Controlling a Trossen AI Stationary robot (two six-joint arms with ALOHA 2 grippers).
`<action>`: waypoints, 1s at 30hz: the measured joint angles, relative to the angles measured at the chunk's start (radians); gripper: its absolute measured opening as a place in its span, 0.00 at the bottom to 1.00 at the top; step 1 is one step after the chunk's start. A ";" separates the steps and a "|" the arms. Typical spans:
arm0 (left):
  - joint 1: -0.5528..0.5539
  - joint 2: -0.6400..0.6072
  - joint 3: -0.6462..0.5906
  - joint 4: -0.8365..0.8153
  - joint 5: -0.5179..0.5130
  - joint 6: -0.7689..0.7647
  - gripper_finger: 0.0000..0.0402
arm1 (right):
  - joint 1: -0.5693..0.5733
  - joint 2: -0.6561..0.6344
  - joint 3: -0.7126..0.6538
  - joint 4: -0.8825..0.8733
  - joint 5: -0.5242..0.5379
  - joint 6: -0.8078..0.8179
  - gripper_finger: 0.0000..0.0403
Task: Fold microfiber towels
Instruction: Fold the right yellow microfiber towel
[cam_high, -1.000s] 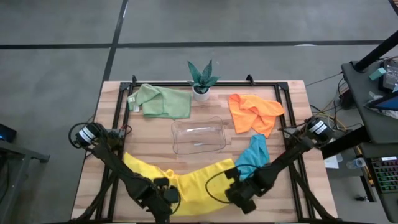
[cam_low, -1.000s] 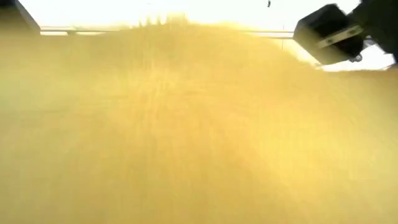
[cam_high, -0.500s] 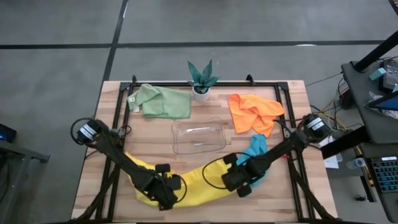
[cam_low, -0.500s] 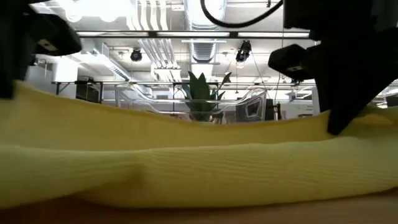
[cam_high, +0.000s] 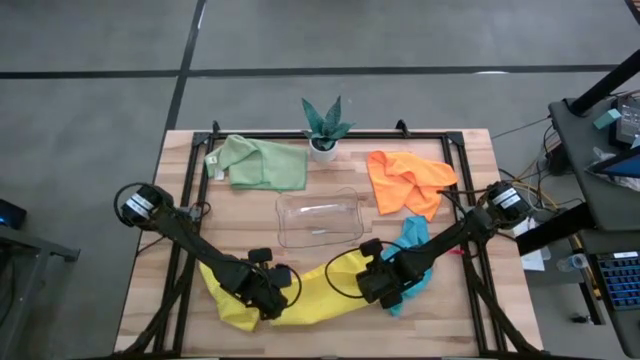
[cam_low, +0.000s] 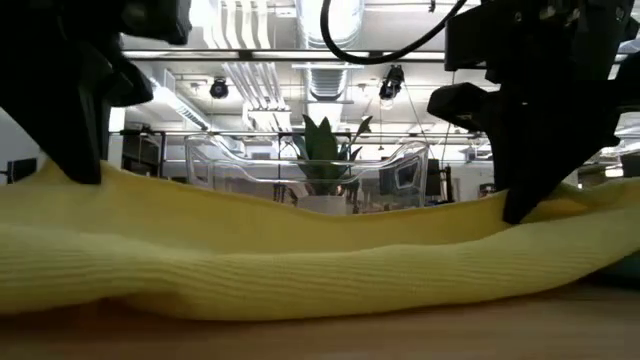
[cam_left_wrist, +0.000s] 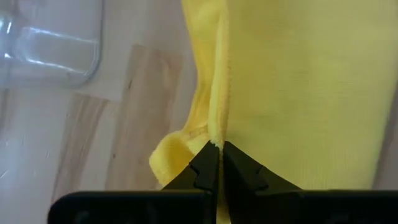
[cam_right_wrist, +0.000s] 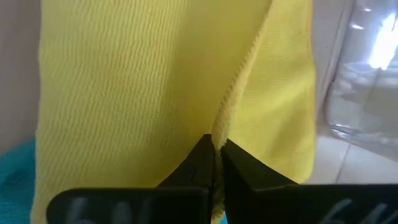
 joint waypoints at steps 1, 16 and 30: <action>0.005 0.000 -0.007 -0.002 -0.016 -0.020 0.00 | 0.000 0.000 0.000 -0.005 0.018 0.001 0.02; 0.017 -0.009 -0.003 -0.069 -0.045 -0.027 0.28 | -0.026 -0.023 0.002 -0.045 0.104 0.053 0.25; 0.015 -0.114 0.031 0.038 -0.045 -0.008 0.35 | -0.026 -0.216 -0.015 -0.078 0.105 0.165 0.37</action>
